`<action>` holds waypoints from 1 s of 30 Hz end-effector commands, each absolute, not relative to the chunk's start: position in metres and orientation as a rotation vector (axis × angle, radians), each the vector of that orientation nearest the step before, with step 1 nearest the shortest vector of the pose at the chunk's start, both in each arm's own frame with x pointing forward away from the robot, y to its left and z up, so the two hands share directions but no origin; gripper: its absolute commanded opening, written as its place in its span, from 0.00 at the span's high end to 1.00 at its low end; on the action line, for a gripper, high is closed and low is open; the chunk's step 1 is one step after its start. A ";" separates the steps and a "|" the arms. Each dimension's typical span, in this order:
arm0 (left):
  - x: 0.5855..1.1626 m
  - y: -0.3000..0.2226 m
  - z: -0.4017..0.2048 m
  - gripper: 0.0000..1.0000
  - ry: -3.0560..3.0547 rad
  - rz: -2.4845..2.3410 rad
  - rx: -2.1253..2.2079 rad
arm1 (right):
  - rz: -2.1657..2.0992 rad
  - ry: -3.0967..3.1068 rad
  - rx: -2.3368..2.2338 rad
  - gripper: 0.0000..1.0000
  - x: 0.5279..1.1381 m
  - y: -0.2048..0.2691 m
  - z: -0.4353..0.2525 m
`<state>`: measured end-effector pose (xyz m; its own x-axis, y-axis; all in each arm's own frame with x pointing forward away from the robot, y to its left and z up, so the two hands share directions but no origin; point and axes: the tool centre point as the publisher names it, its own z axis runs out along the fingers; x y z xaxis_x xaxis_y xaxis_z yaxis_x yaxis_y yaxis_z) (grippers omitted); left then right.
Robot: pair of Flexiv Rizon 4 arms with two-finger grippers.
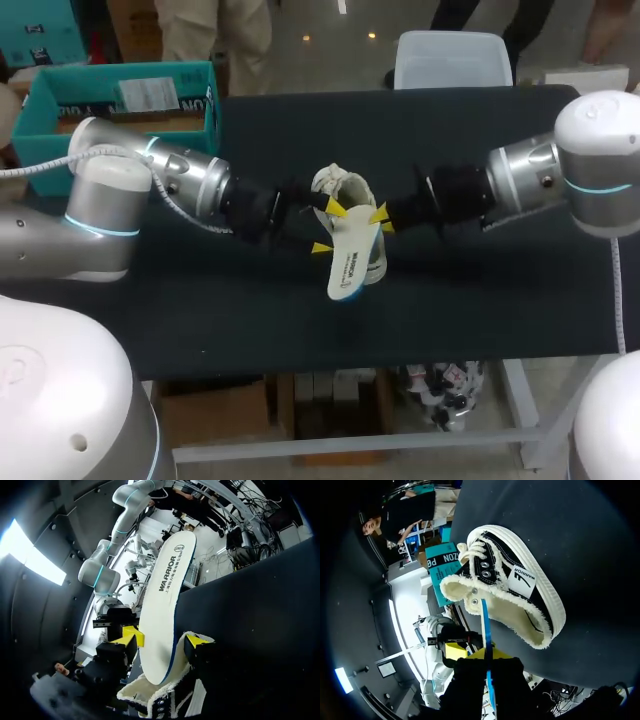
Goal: Open the shoe tongue, take the insole out of the shoe, put the insole back into the shoe, and pack the shoe into the shoebox
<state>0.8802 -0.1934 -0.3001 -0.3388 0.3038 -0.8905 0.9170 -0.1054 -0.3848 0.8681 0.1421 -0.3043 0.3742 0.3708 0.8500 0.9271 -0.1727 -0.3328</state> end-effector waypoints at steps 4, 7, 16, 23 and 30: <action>0.895 -0.202 -0.308 0.79 1.630 -1.481 1.351 | -0.779 -1.122 -1.698 1.00 0.868 0.139 -0.309; 0.897 -0.203 -0.311 0.81 1.633 -1.486 1.350 | -0.774 -1.111 -1.699 1.00 0.867 0.140 -0.312; 0.895 -0.202 -0.314 1.00 1.630 -1.502 1.358 | -0.763 -1.078 -1.683 1.00 0.869 0.143 -0.319; 0.887 -0.201 -0.308 1.00 1.632 -1.505 1.443 | -0.765 -1.064 -1.677 1.00 0.870 0.146 -0.320; 0.884 -0.201 -0.306 1.00 1.635 -1.501 1.459 | -0.765 -1.064 -1.677 1.00 0.870 0.146 -0.320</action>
